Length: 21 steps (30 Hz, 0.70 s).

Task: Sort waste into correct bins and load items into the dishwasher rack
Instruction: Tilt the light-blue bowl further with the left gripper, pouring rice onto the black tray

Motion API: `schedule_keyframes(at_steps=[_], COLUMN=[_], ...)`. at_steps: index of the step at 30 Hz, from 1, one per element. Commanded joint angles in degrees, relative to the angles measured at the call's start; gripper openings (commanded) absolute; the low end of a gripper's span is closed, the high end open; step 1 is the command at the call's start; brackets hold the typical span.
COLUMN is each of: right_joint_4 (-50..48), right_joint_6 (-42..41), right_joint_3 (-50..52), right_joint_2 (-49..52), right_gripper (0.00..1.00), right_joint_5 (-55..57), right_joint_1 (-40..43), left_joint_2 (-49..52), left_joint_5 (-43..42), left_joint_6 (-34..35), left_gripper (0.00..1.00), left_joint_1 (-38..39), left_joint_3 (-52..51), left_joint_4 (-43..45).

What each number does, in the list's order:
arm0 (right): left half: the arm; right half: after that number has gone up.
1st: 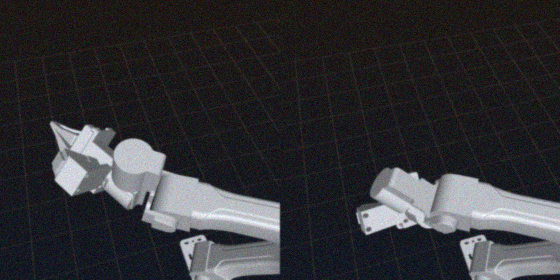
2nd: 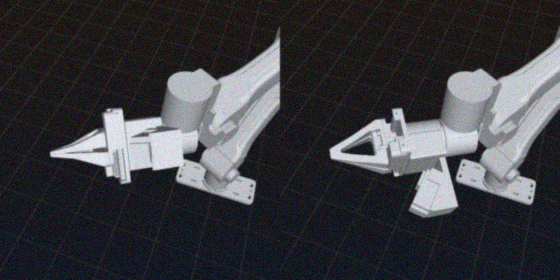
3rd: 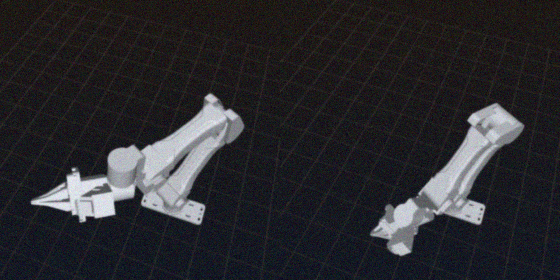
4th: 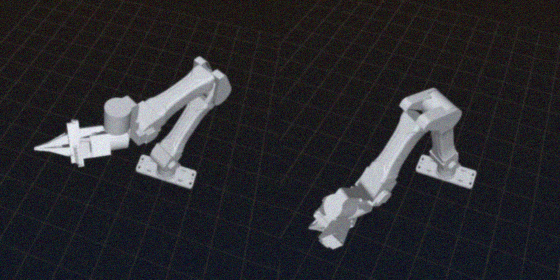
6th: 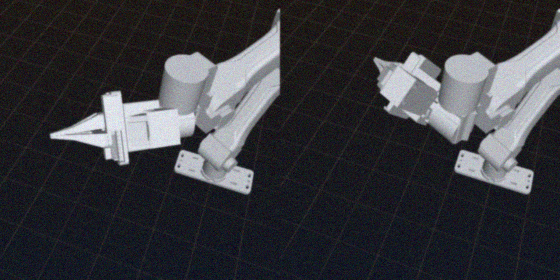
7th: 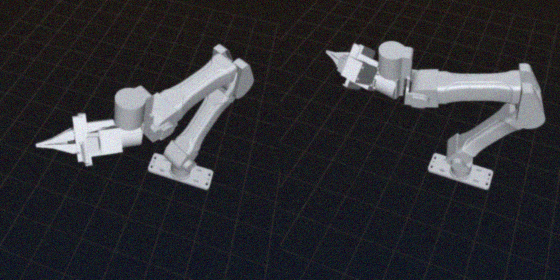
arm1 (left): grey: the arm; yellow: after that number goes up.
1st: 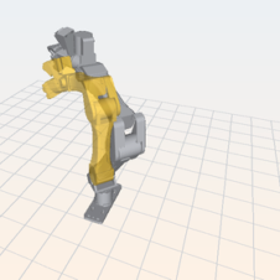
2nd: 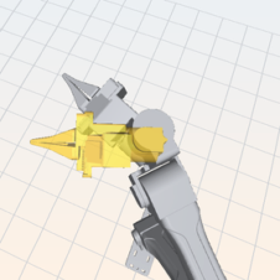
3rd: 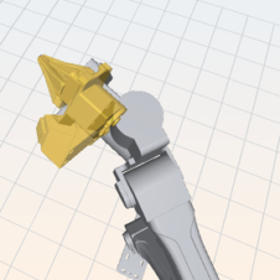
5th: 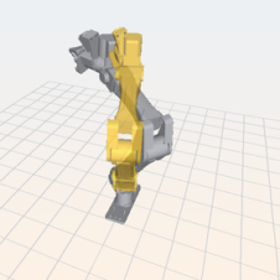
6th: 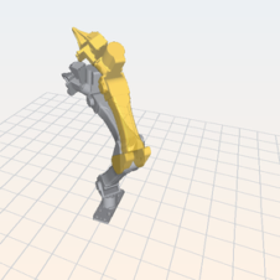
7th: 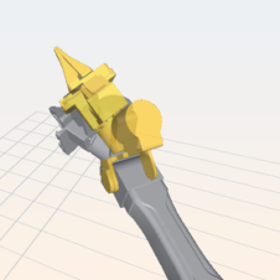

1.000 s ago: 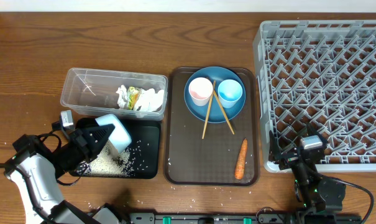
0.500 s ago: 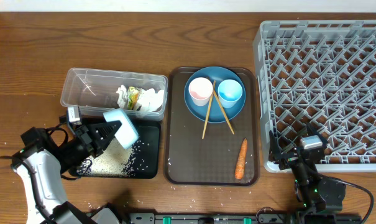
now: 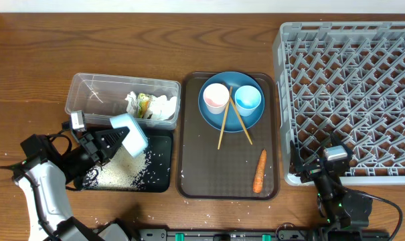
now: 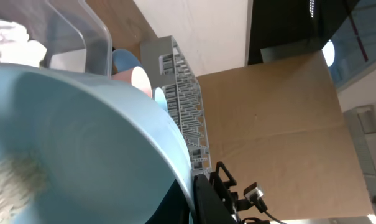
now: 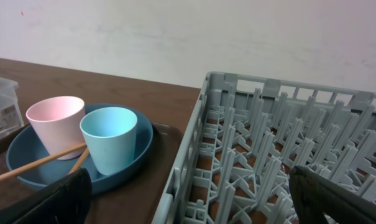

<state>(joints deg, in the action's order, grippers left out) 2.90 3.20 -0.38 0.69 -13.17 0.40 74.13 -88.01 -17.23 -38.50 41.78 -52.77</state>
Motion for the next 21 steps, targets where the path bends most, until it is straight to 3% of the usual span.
schedule_keyframes(at_steps=[1, 21], right_joint_4=[0.31, 0.31], right_joint_6=[0.31, 0.28], right_joint_3=[0.07, 0.07], right_joint_2=[-0.31, -0.31], right_gripper=[0.99, 0.99], right_joint_5=[0.31, 0.28], right_joint_1=[0.37, 0.37], left_joint_2=[-0.35, -0.20], left_joint_5=[-1.22, -2.10], left_joint_6=[2.95, 6.62], left_gripper=[0.06, 0.06], left_joint_1=[0.22, 0.61], left_joint_3=[0.00, 0.00], left_joint_4=[0.94, 2.71])
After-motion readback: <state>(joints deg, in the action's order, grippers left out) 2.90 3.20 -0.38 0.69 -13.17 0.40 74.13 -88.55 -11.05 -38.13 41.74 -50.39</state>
